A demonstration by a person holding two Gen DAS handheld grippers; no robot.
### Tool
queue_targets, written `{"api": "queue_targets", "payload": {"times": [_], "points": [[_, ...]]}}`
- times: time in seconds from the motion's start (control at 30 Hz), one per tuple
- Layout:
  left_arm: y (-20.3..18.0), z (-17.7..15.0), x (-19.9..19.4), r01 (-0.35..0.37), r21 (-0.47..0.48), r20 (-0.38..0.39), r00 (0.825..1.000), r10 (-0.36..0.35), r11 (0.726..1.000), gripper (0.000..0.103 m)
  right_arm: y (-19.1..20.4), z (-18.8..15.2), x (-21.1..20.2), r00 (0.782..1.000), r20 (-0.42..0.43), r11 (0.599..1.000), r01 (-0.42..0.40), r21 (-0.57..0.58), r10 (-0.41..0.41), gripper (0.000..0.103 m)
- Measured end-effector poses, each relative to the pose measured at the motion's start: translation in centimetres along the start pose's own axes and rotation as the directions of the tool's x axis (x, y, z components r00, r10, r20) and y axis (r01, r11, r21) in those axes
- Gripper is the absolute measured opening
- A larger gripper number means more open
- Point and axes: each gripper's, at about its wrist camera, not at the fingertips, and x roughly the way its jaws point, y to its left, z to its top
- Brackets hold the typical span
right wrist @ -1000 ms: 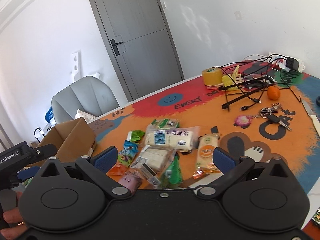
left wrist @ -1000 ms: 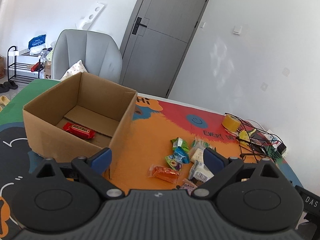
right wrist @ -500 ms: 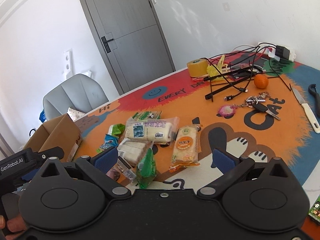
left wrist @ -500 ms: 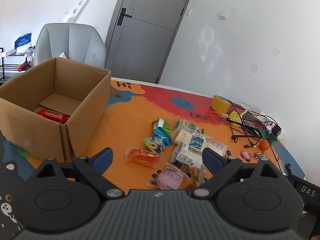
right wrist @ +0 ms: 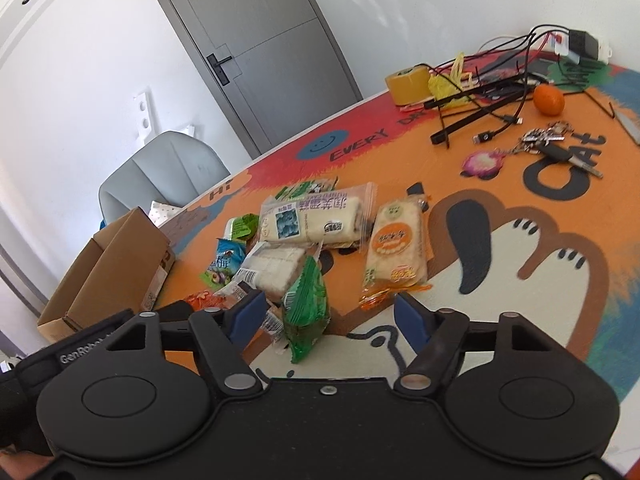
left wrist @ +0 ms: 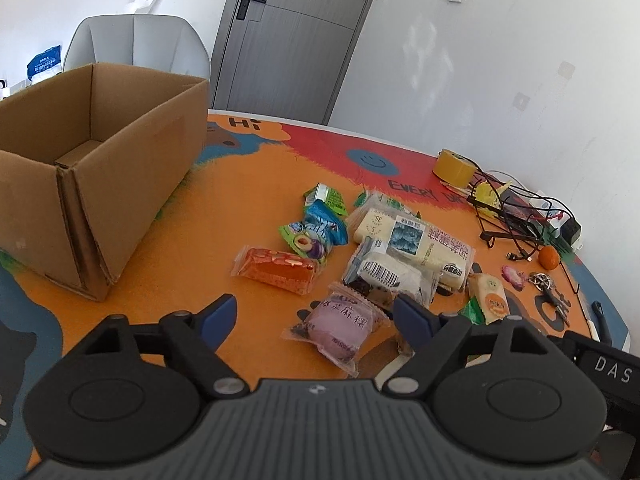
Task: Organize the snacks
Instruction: 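Grasp the purple pastry pack with the left tool while the right tool grasps the green bag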
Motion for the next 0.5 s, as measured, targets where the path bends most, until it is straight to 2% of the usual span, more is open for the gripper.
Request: {"api": "queue_targets", "payload": {"times": [0.23, 0.37, 0.47, 0.5], "points": [[-0.7, -0.5, 1.7, -0.005, 0.010, -0.031, 1.000, 0.006, 1.000, 0.076, 0.0, -0.5, 1.6, 1.000, -0.026, 0.999, -0.006, 0.036, 0.007, 0.056], [-0.9, -0.8, 2.4, -0.010, 0.017, -0.031, 0.999, 0.011, 1.000, 0.073, 0.0, -0.6, 2.0, 1.000, -0.028, 0.999, -0.002, 0.053, 0.003, 0.054], [-1.1, -0.9, 2.6, -0.012, 0.029, -0.022, 1.000, 0.013, 0.999, 0.069, 0.2, -0.6, 2.4, 1.000, -0.028, 0.998, 0.001, 0.060, 0.001, 0.053], [-1.1, -0.9, 2.6, -0.012, 0.031, -0.022, 1.000, 0.012, 0.999, 0.063, 0.2, -0.6, 2.6, 1.000, -0.030, 0.998, 0.001, 0.061, 0.001, 0.052]]}}
